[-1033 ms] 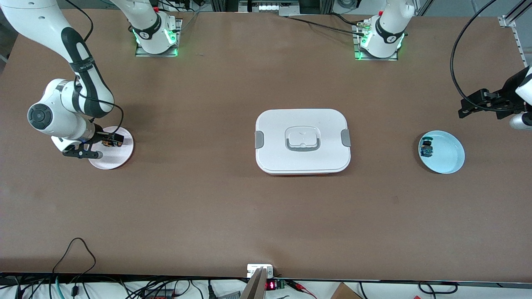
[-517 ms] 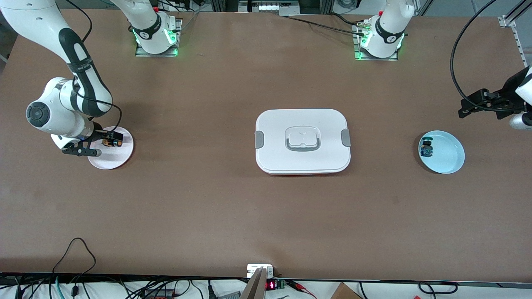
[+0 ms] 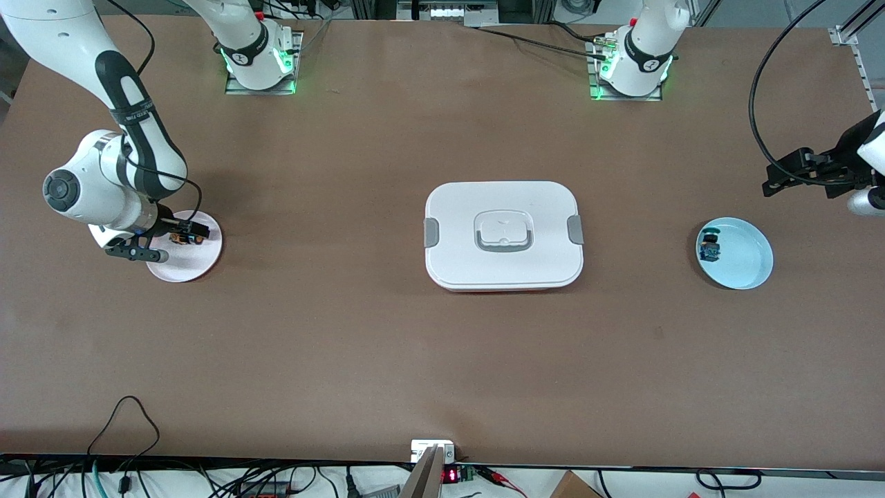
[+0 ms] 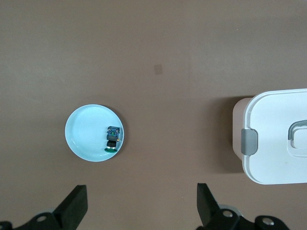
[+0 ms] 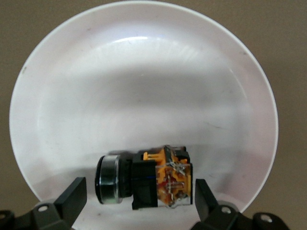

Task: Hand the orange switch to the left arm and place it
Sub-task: 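Lift the orange switch off the white plate with the right gripper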

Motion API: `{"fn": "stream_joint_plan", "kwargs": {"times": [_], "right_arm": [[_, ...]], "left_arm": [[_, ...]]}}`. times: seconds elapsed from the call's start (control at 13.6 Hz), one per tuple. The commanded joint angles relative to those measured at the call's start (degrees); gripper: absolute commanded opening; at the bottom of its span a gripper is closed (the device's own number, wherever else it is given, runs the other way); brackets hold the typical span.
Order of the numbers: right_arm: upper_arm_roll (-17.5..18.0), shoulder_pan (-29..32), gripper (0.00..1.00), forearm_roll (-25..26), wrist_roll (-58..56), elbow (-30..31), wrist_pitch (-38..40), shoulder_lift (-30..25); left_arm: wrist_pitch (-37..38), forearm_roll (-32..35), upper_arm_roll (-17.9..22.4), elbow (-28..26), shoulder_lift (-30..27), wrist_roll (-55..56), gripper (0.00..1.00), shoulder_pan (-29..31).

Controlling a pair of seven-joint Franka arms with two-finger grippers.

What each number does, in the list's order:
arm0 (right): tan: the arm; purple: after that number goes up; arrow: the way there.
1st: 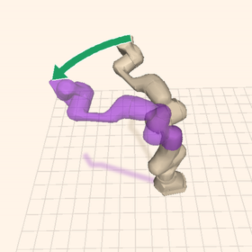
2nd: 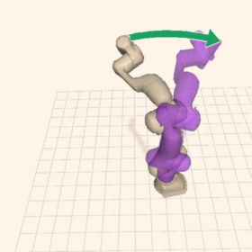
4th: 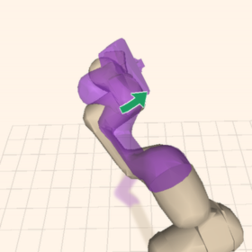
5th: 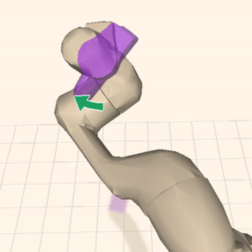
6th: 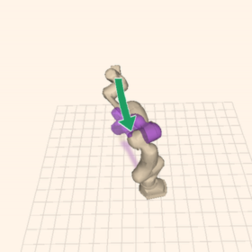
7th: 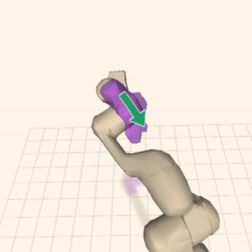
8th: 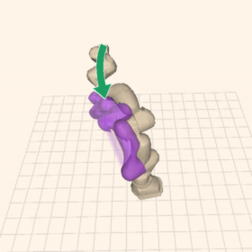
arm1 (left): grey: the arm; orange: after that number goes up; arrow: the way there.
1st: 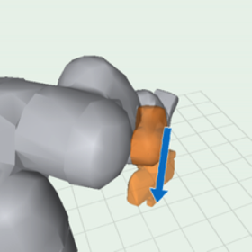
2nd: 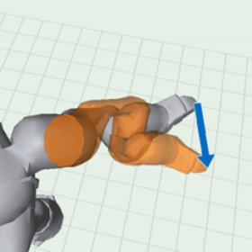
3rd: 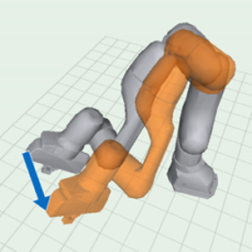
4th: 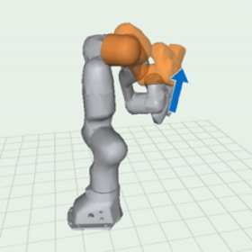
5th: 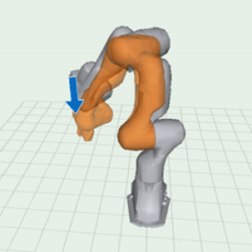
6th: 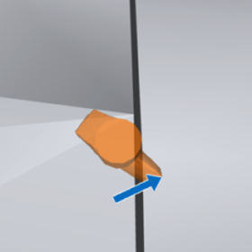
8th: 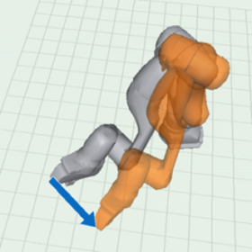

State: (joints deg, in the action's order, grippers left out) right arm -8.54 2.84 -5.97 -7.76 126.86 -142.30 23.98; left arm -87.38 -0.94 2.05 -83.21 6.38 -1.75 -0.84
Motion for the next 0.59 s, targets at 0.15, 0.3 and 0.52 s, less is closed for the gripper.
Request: {"fn": "stream_joint_plan", "kwargs": {"times": [0.15, 0.3, 0.52], "right_arm": [[0.8, 1.4, 1.0, -1.7, -2.5, -0.2, -1.3, 0.9], [0.8, 1.7, 1.0, -1.8, -2.5, -0.2, -1.3, 1.0], [0.8, 1.6, 1.0, -1.8, -2.6, -0.8, -1.0, 1.1]], "left_arm": [[1.5, 0.5, 0.0, 2.0, 0.6, -1.0, 1.0, 0.1], [1.5, 0.5, 0.0, 2.0, 0.6, -1.0, 1.0, 0.1], [1.5, 0.5, 0.0, 2.0, 0.6, -1.0, 1.0, 0.1]]}}
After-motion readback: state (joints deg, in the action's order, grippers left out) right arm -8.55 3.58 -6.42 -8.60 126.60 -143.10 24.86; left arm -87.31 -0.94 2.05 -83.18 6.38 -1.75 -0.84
